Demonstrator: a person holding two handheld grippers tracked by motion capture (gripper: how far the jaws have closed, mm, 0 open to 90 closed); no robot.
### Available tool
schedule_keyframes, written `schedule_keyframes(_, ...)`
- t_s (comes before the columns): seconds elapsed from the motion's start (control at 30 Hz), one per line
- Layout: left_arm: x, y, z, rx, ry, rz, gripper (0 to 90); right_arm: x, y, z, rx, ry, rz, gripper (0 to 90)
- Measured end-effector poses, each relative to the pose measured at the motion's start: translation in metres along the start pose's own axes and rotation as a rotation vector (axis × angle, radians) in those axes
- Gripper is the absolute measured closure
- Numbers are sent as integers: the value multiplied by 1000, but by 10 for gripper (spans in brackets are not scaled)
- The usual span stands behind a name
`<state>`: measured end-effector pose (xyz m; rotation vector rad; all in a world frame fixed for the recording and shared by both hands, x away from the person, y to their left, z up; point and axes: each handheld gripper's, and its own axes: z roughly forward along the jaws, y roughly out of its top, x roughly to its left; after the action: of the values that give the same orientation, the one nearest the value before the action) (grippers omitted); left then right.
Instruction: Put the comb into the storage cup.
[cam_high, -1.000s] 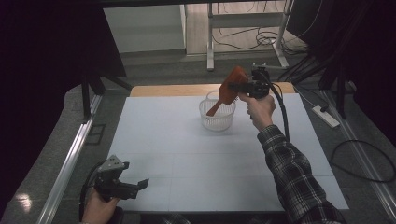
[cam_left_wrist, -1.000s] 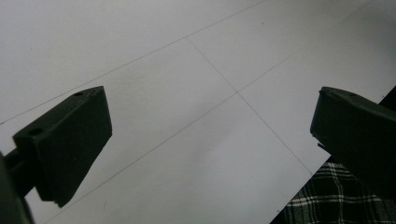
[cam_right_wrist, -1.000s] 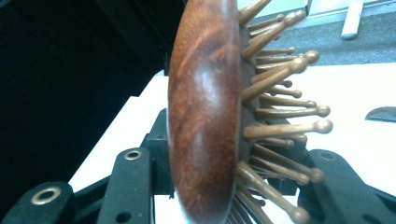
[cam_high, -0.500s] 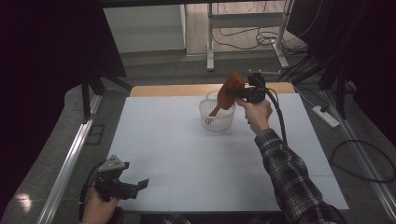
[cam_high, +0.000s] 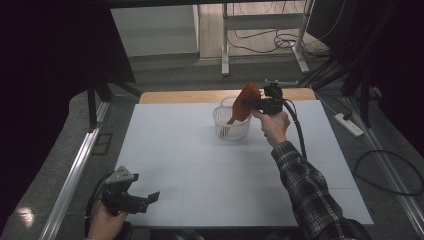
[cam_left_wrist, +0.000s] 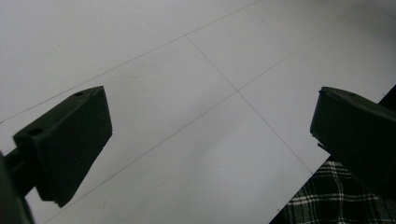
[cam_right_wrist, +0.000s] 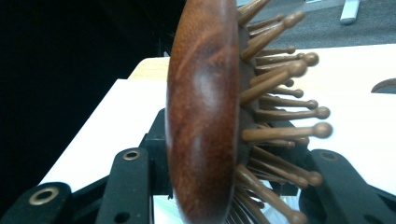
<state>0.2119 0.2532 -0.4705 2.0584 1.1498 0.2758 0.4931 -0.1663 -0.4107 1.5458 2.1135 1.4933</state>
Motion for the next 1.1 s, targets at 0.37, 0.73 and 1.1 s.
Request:
schedule_keyframes(0.37, 0, 1, 1, 8, 0, 5, 1, -7, -6, 0, -8, 3, 27, 490)
schedule_keyframes(0.73, -1, 1, 2, 14, 1, 9, 2, -14, -13, 0, -12, -33, 19, 419)
schedule_keyframes(1.1, -1, 1, 2, 18, 1, 11, 3, -14, -15, 1, -5, -96, -46, 321)
